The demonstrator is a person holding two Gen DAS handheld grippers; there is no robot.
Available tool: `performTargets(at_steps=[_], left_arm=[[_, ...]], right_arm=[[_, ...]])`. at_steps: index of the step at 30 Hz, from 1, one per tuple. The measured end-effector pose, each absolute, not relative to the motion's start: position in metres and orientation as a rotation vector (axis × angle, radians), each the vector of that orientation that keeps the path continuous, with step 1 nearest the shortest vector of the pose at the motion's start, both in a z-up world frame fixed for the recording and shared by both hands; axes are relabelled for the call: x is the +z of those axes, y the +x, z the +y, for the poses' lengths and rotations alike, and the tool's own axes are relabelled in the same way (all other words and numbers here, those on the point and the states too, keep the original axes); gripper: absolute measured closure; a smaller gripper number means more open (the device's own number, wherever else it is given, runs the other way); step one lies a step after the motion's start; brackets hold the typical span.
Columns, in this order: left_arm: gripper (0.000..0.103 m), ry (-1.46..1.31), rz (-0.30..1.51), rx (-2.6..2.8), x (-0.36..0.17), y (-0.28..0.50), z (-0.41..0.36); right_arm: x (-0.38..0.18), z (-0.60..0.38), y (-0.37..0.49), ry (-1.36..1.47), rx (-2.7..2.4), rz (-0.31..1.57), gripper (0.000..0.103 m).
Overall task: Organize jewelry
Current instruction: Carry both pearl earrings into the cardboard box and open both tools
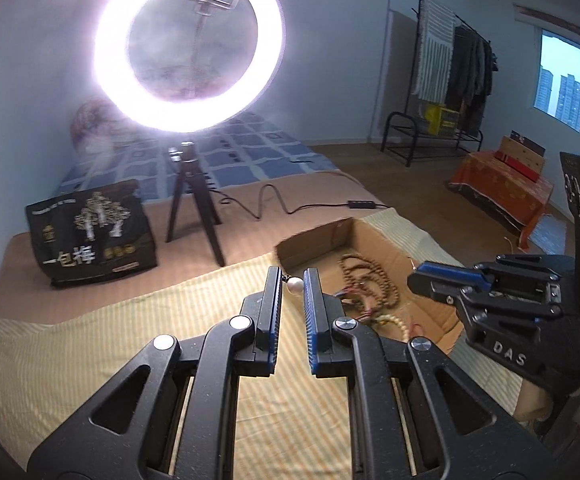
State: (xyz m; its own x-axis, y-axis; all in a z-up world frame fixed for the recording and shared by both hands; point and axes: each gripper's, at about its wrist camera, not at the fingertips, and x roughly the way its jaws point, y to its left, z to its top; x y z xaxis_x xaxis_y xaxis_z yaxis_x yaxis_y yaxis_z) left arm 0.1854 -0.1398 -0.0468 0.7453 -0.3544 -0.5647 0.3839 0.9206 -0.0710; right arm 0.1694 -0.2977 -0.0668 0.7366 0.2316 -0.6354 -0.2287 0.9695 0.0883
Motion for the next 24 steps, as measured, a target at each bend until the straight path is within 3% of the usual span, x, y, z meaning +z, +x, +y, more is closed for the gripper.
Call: performTargets(at_steps=[24], left_arm=[[0.094,0.022,0.75,-0.464,-0.103,0.22,-0.219]], right_arm=[[-0.096,-0.365,0.216,0.092,0.134,0.754,0.096]])
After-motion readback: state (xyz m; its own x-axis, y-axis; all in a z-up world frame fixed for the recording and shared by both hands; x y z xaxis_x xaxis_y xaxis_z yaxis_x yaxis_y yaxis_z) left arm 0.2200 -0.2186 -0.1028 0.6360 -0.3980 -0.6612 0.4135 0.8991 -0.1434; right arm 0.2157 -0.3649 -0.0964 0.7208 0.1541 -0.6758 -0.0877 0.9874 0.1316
